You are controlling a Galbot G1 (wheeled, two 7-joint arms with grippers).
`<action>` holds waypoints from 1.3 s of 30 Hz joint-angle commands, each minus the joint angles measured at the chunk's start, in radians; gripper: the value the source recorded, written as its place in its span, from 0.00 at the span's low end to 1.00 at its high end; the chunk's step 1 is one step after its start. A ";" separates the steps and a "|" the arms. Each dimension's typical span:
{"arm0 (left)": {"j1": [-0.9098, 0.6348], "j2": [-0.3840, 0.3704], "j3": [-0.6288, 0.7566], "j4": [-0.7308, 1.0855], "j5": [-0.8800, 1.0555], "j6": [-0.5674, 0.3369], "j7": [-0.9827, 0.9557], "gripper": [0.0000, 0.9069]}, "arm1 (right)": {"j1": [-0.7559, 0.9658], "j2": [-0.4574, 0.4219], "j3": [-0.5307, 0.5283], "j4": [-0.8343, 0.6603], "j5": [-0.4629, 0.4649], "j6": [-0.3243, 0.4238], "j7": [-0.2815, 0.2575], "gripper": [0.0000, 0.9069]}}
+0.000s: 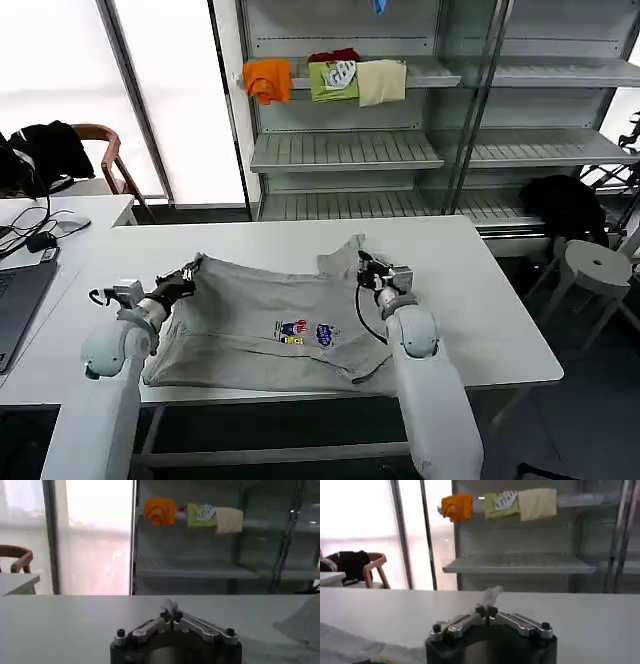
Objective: Fold and organize the clothes.
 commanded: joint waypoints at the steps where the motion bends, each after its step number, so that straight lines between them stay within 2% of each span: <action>1: 0.109 0.032 -0.014 -0.115 -0.093 -0.010 0.008 0.00 | -0.082 -0.079 -0.009 0.198 0.053 -0.062 0.021 0.00; 6: 0.145 0.049 -0.018 -0.141 -0.106 -0.009 0.019 0.00 | -0.135 -0.092 -0.005 0.250 0.049 -0.084 0.021 0.00; 7: 0.149 0.051 -0.017 -0.142 -0.104 -0.009 0.022 0.00 | -0.149 -0.094 0.000 0.251 0.037 -0.086 0.021 1.00; 12: 0.152 0.043 -0.009 -0.147 -0.089 -0.009 0.033 0.00 | -0.122 -0.089 0.013 0.209 0.025 -0.106 0.024 1.00; 15: 0.138 0.032 -0.003 -0.146 -0.076 -0.006 0.033 0.00 | -0.052 -0.079 0.000 0.120 0.023 -0.092 0.031 1.00; 17: 0.122 0.021 -0.002 -0.140 -0.069 0.003 0.031 0.00 | 0.004 -0.058 -0.007 0.038 0.009 -0.076 0.029 1.00; 25: 0.105 0.004 -0.004 -0.134 -0.050 0.009 0.035 0.00 | 0.239 0.047 0.011 -0.377 -0.169 0.021 0.021 1.00; 28: 0.105 -0.003 -0.006 -0.134 -0.041 0.009 0.038 0.00 | 0.290 0.048 0.054 -0.507 -0.203 0.052 0.021 1.00; 32: 0.106 -0.004 -0.009 -0.134 -0.034 0.009 0.040 0.00 | 0.335 0.048 0.081 -0.605 -0.218 0.076 0.026 1.00; 34: 0.104 -0.003 -0.011 -0.132 -0.032 0.010 0.041 0.00 | 0.345 0.048 0.087 -0.628 -0.219 0.075 0.029 0.88; 35: 0.104 -0.002 -0.011 -0.132 -0.032 0.010 0.042 0.00 | 0.353 0.048 0.092 -0.645 -0.219 0.076 0.021 0.71; 38: 0.097 0.000 -0.010 -0.122 -0.029 0.010 0.044 0.00 | 0.352 0.048 0.094 -0.663 -0.222 0.076 0.001 0.48; 39: 0.093 -0.001 -0.009 -0.118 -0.028 0.009 0.044 0.00 | 0.348 0.048 0.093 -0.664 -0.229 0.079 -0.015 0.33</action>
